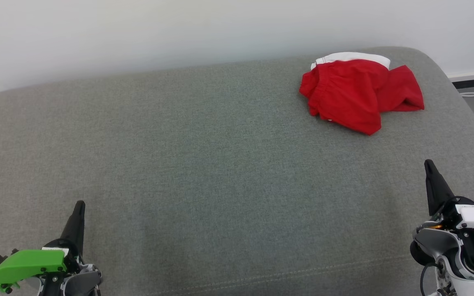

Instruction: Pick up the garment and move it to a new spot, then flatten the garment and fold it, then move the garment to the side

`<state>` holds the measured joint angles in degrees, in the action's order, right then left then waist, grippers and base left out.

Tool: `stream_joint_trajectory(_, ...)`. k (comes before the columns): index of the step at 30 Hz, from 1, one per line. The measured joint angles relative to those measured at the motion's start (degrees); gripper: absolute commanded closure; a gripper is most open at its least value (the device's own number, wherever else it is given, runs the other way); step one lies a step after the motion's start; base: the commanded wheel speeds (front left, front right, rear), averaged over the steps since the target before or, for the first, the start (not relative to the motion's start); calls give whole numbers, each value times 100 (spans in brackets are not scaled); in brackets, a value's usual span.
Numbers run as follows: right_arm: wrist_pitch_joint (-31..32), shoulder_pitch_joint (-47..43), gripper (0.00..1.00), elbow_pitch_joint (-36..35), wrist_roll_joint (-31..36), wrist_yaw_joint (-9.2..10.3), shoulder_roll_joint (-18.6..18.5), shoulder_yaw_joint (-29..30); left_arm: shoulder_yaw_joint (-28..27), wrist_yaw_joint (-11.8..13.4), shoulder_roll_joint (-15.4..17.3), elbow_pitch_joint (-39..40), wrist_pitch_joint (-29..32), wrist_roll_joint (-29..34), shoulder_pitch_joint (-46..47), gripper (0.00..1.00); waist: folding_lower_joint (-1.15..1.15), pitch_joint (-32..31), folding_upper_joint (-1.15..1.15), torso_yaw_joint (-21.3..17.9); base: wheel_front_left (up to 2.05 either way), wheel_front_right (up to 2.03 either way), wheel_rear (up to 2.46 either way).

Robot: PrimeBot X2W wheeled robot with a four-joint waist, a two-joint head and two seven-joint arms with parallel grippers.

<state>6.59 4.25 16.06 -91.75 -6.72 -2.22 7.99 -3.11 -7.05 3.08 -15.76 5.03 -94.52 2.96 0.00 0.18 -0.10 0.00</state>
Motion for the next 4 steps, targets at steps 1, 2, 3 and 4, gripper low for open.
stream_joint_trajectory(1, 0, 0, 100, 0, 0, 0, 0, 0, 0, 0, 0, 0, 0, 0, 0, 100, 0, 0, 0, 0, 0, 0, 0)
stream_joint_trajectory(2, 0, 0, 100, 0, 0, 0, 0, 0, -1, 0, 0, 0, 0, 0, 0, 100, 0, 0, 0, 0, 0, 0, 0)
stream_joint_trajectory(3, 0, 0, 100, 0, 0, 0, 0, 0, -1, 0, 0, 0, 0, 0, 0, 100, 0, 0, 0, 0, 0, 0, 0)
stream_joint_trajectory(4, 0, 0, 100, 0, 0, 0, 0, 0, -1, 0, -1, 0, 0, 0, 1, 100, 0, 0, 0, 0, 0, 0, 0)
